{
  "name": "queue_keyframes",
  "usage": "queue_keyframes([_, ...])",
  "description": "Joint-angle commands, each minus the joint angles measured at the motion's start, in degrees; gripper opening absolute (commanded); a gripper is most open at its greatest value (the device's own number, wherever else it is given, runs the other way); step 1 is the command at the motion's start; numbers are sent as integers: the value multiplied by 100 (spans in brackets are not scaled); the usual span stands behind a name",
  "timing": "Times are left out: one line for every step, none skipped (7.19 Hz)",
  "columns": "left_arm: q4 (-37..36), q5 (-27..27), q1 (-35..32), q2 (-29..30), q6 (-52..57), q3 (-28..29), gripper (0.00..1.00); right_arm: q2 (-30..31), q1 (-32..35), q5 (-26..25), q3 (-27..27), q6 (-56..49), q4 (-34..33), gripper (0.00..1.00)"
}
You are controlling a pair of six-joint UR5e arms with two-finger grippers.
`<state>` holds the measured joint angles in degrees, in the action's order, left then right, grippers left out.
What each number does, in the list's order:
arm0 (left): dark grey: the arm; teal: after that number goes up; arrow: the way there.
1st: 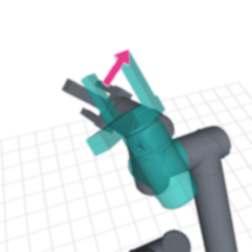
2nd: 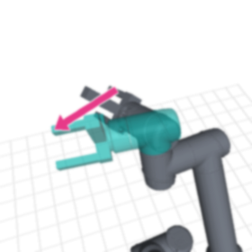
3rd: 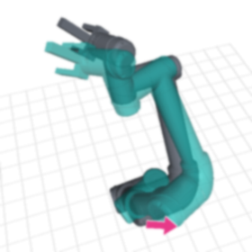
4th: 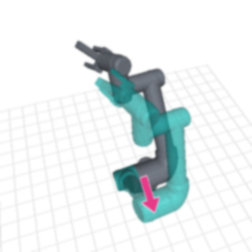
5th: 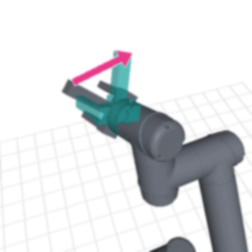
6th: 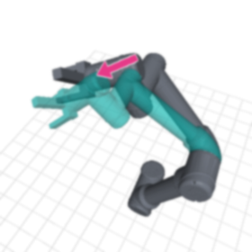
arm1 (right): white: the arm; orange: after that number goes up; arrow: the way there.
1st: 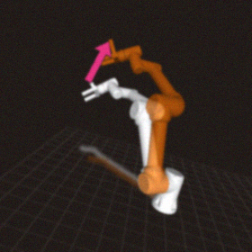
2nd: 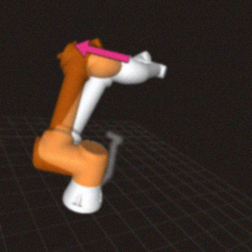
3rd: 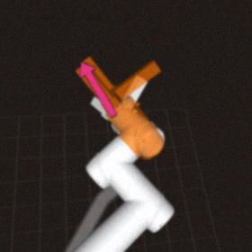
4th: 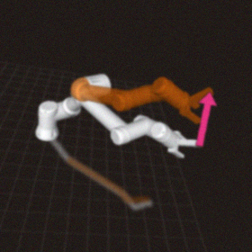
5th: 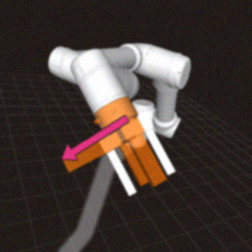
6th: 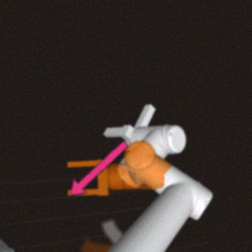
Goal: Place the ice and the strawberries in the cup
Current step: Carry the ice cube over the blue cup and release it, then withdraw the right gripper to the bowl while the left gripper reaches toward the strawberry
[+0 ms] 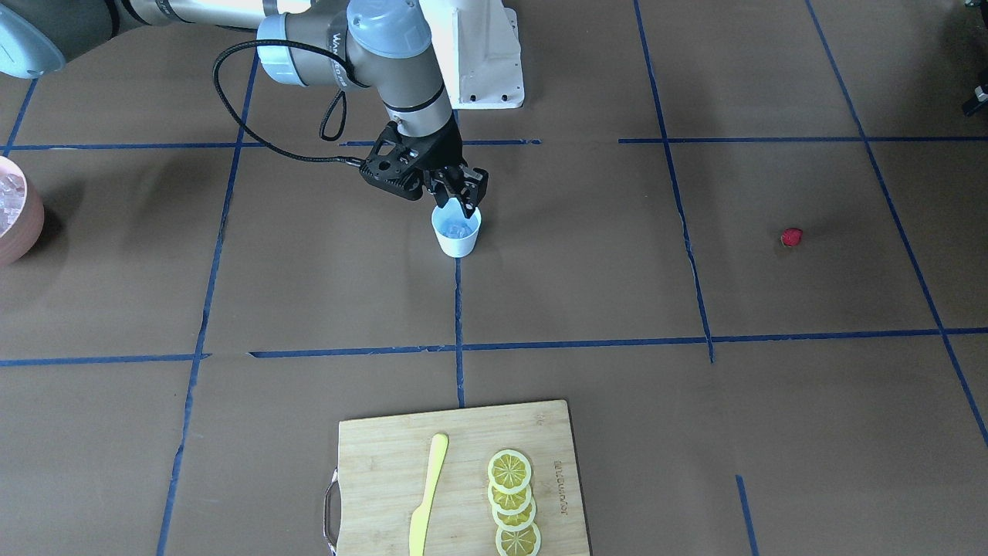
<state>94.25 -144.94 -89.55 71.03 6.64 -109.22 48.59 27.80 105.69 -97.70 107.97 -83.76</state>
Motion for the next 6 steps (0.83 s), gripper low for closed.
queue_keyframes([275, 62, 558, 51, -748, 14, 100, 776, 635, 771, -815, -56, -71, 69])
queue_keyframes([548, 88, 840, 69, -1222, 41, 100, 1627, 1170, 1343, -1534, -639, -71, 100])
queue_keyframes([924, 97, 1217, 69, -1870, 49, 100, 2715, 1532, 1566, -2237, -1402, -88, 100])
queue_keyframes([1459, 263, 1629, 86, -2660, 67, 100, 3639, 1857, 1690, -2680, -2384, -80, 100])
queue_keyframes([2073, 1013, 2095, 121, -3468, 85, 100, 4301, 2444, 2005, -2780, -3508, -71, 100])
queue_keyframes([2410, 1281, 2552, 261, -4320, 111, 100, 4821, 3006, 2356, -2781, -4528, -36, 100])
